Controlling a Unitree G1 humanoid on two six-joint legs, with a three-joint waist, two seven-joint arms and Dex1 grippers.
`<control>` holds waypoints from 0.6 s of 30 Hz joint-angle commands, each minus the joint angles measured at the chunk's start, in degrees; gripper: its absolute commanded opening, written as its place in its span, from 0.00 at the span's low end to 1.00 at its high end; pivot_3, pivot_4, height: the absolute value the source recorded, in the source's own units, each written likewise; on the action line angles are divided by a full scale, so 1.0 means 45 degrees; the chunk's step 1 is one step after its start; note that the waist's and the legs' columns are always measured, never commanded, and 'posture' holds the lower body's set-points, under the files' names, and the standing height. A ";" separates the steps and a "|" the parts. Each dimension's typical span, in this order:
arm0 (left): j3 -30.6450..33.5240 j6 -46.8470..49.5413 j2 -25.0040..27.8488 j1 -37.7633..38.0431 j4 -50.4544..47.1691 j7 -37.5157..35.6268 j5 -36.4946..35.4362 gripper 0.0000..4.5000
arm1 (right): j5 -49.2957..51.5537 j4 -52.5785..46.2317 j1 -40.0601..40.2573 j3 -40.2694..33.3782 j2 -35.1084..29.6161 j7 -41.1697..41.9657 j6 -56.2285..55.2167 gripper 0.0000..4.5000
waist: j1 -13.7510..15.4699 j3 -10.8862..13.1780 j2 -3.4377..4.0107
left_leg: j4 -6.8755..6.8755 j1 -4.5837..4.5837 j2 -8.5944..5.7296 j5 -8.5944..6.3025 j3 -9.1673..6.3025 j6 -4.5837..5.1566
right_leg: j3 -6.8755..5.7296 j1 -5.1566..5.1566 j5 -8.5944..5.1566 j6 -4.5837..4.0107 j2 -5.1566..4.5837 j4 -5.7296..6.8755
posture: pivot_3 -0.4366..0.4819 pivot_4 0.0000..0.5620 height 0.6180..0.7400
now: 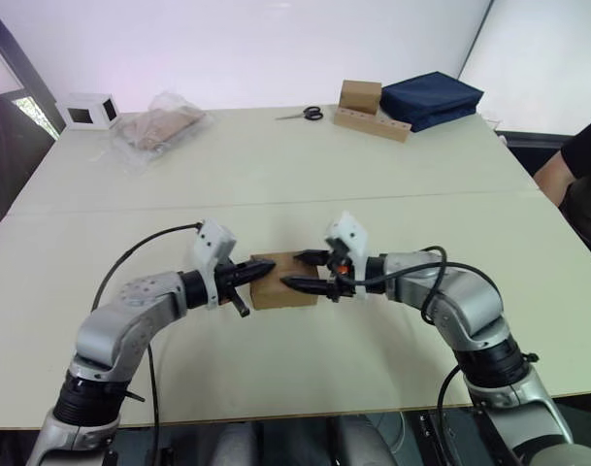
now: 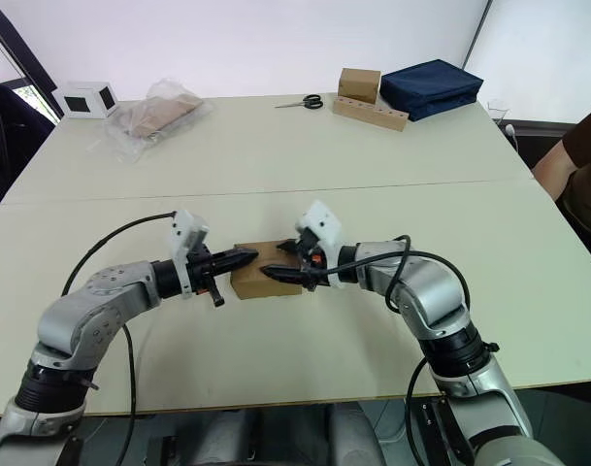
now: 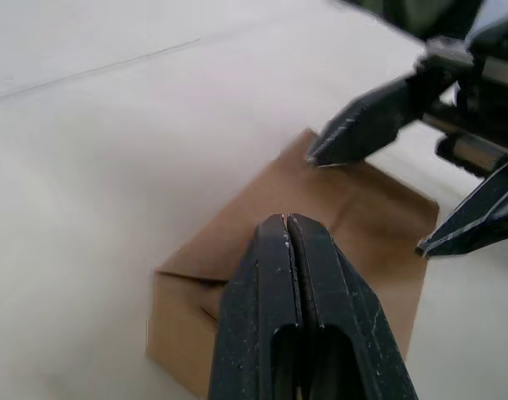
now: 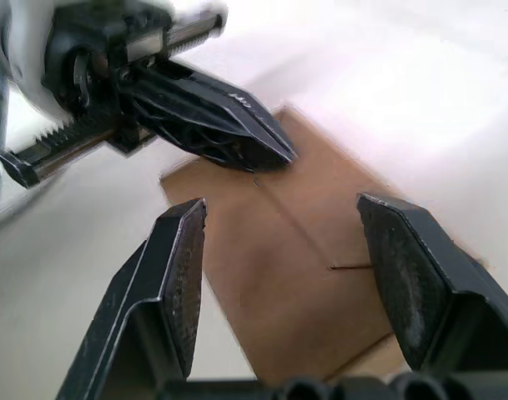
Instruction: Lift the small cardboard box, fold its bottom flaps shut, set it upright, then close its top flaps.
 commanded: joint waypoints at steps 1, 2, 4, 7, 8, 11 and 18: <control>0.1095 -0.0410 0.0290 0.0381 -0.1300 0.0214 -0.0451 0.00 | 0.1073 -0.1137 0.0160 -0.1229 -0.0273 0.0245 -0.0059 0.66 | 0.0015 0.0003 -0.0004 | 0.0000 -0.0008 -0.0001 0.0001 0.0002 -0.0001 | 0.0001 -0.0008 0.0000 0.0000 -0.0008 0.0002 | 0.48 0.27 1.00; 0.1124 -0.0105 0.0599 0.0481 -0.1366 0.0192 -0.0437 0.00 | 0.1221 -0.1291 0.0224 -0.1377 -0.0363 0.0245 0.0008 0.66 | 0.0017 0.0003 -0.0003 | 0.0000 -0.0008 0.0000 0.0000 0.0001 -0.0001 | 0.0000 -0.0008 0.0000 0.0000 -0.0005 0.0000 | 0.48 0.27 1.00; 0.1786 0.0407 0.0947 0.0695 -0.1644 0.0541 -0.0969 0.00 | 0.1527 -0.1582 0.0296 -0.1787 -0.0581 0.0120 0.0216 0.66 | 0.0001 0.0003 0.0000 | -0.0001 -0.0004 0.0000 0.0000 -0.0001 0.0000 | 0.0000 -0.0008 0.0000 0.0000 0.0001 0.0008 | 0.48 0.27 1.00; 0.2931 0.1323 0.2001 0.1361 -0.2306 0.0664 -0.1628 0.00 | 0.2082 -0.2281 0.1013 -0.2725 -0.1202 -0.0082 0.0541 0.66 | 0.0003 0.0007 -0.0006 | -0.0002 -0.0005 0.0002 -0.0005 -0.0002 0.0009 | 0.0000 -0.0006 0.0000 0.0000 0.0003 0.0003 | 0.48 0.27 1.00; 0.3145 0.1526 0.2446 0.1672 -0.2467 0.0600 -0.1598 0.00 | 0.2231 -0.2510 0.1344 -0.2995 -0.1401 -0.0131 0.0613 0.66 | 0.0018 0.0009 -0.0007 | -0.0002 -0.0005 0.0001 -0.0008 0.0000 0.0014 | 0.0000 -0.0005 -0.0001 0.0000 0.0002 0.0002 | 0.48 0.27 1.00; 0.3597 0.1840 0.3314 0.2648 -0.2688 0.0266 -0.1690 0.00 | 0.2260 -0.2960 0.2432 -0.3341 -0.1885 -0.0226 0.0563 0.66 | 0.0024 0.0010 -0.0006 | -0.0005 -0.0007 -0.0001 -0.0010 0.0006 0.0018 | 0.0002 -0.0005 -0.0001 0.0000 -0.0003 -0.0003 | 0.48 0.27 1.00; 0.4075 0.1205 0.3862 0.6475 -0.3536 -0.1001 -0.1331 0.00 | 0.1215 -0.3737 0.6164 -0.3559 -0.3182 0.0015 -0.0707 0.66 | 0.0037 0.0011 -0.0004 | -0.0012 0.0001 0.0003 -0.0014 0.0012 0.0024 | 0.0005 0.0007 -0.0003 -0.0002 0.0002 -0.0023 | 0.48 0.27 1.00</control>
